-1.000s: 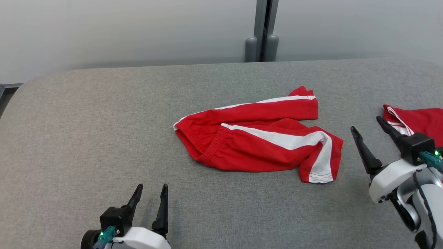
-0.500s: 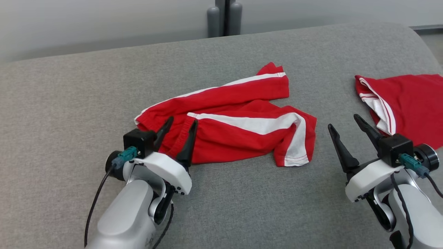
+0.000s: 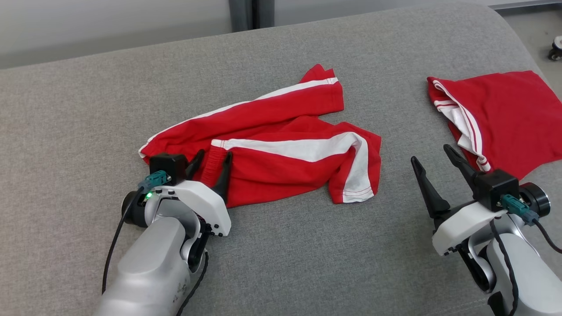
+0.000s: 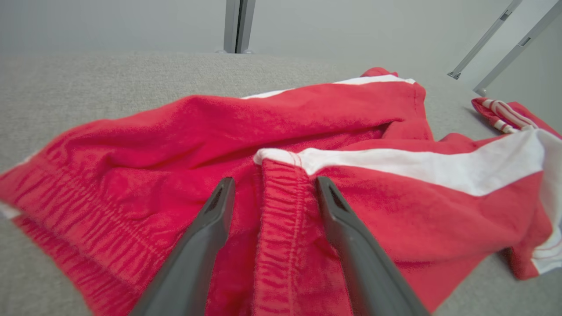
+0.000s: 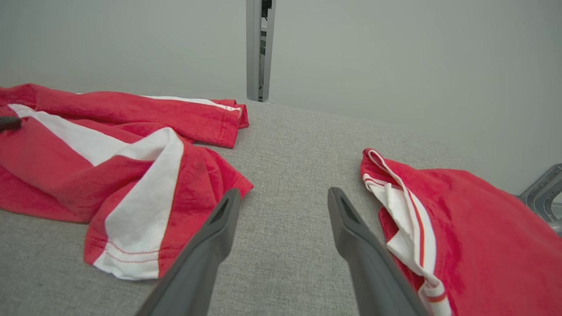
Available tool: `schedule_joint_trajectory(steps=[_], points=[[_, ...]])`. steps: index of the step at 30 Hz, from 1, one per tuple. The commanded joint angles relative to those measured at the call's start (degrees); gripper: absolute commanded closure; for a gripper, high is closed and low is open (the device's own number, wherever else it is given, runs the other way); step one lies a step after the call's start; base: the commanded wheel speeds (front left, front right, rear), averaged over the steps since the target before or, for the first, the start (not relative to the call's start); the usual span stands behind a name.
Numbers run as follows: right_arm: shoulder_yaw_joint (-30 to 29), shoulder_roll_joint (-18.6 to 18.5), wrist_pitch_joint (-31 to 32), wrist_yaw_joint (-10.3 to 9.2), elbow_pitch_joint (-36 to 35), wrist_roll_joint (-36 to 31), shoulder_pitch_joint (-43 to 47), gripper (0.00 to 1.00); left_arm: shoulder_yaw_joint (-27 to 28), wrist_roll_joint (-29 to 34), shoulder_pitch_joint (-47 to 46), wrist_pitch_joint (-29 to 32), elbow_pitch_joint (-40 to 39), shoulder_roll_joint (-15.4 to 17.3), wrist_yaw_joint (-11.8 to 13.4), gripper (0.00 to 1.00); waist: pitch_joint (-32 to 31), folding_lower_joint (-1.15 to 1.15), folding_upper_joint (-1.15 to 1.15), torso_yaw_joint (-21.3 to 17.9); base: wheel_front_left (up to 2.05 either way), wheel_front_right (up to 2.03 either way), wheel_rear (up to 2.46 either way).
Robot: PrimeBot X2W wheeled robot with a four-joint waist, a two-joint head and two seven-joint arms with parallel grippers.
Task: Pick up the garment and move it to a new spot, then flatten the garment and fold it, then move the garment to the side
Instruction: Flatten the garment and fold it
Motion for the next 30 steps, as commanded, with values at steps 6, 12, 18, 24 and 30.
schedule_joint_trajectory(steps=[6,12,18,24,30], points=[[-0.8,-0.1,-0.6,-0.02,-0.8,-0.5,-0.3,0.0,-1.7,-0.2,-0.6,-0.5,-2.5,0.3,0.7,1.0,-0.9,0.0,0.0,2.2,0.0,0.0,0.0],[-2.5,0.5,-0.5,-0.02,-1.9,-0.5,2.1,0.0,2.5,3.9,5.0,-0.5,-9.5,0.4,2.8,1.0,-3.7,0.0,0.0,5.4,0.0,0.0,0.0],[-4.7,2.3,-0.5,-0.02,-3.0,0.1,6.0,0.0,8.3,8.3,14.0,-0.5,-15.5,0.4,3.4,1.0,-7.9,0.0,0.0,9.2,0.0,0.0,0.0],[-3.9,3.8,-0.5,-0.02,-2.5,0.9,8.8,0.0,12.4,11.3,21.1,-0.5,-17.5,0.6,2.7,1.0,-10.2,0.0,0.0,11.3,0.0,0.0,0.0],[-1.5,4.7,-0.5,-0.02,-1.7,2.5,10.2,0.0,16.2,13.6,25.4,-0.5,-16.5,1.0,3.2,0.21,-11.1,0.0,0.0,11.4,0.0,0.0,0.0]])
